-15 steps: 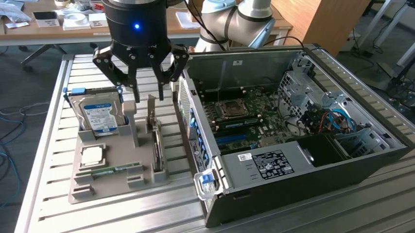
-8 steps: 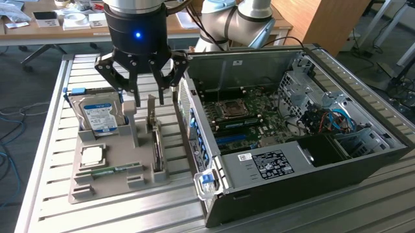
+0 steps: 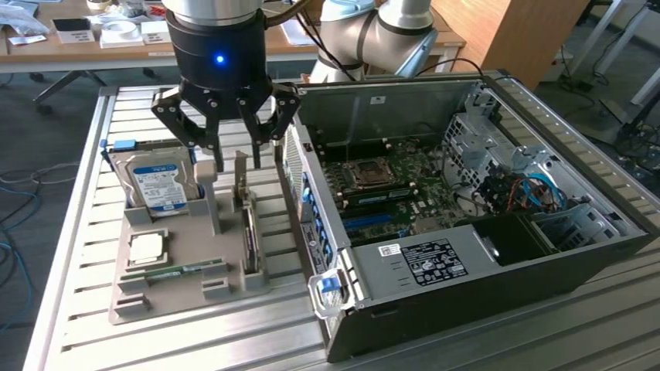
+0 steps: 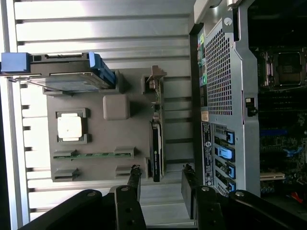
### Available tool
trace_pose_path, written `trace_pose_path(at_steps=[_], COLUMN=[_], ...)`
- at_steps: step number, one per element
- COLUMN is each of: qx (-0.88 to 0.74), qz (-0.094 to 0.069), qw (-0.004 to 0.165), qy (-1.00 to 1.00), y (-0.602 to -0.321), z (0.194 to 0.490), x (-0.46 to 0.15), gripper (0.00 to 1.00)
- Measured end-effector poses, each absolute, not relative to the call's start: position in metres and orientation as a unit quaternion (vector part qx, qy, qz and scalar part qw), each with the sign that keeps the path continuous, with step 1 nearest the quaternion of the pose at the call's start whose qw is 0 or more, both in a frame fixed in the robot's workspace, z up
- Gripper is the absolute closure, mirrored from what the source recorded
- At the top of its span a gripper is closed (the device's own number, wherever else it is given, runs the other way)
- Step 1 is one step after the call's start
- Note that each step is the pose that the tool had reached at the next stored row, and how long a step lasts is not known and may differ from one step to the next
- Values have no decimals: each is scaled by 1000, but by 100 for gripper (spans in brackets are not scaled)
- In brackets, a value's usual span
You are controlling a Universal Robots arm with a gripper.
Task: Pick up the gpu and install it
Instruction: 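Pick up the gpu and move the gpu toward the slot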
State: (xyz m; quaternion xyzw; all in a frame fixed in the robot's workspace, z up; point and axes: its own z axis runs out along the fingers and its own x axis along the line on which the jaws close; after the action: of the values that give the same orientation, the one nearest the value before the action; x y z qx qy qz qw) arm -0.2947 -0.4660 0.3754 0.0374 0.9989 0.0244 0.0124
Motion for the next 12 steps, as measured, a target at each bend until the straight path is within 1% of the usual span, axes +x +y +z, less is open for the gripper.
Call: trace_pose_path(at_steps=[5, 12], qx=[37, 37], qz=[24, 24], qw=[12, 12], qy=[999, 999], y=[-466, -466], z=[372, 360], x=[-295, -295], gripper=[53, 53])
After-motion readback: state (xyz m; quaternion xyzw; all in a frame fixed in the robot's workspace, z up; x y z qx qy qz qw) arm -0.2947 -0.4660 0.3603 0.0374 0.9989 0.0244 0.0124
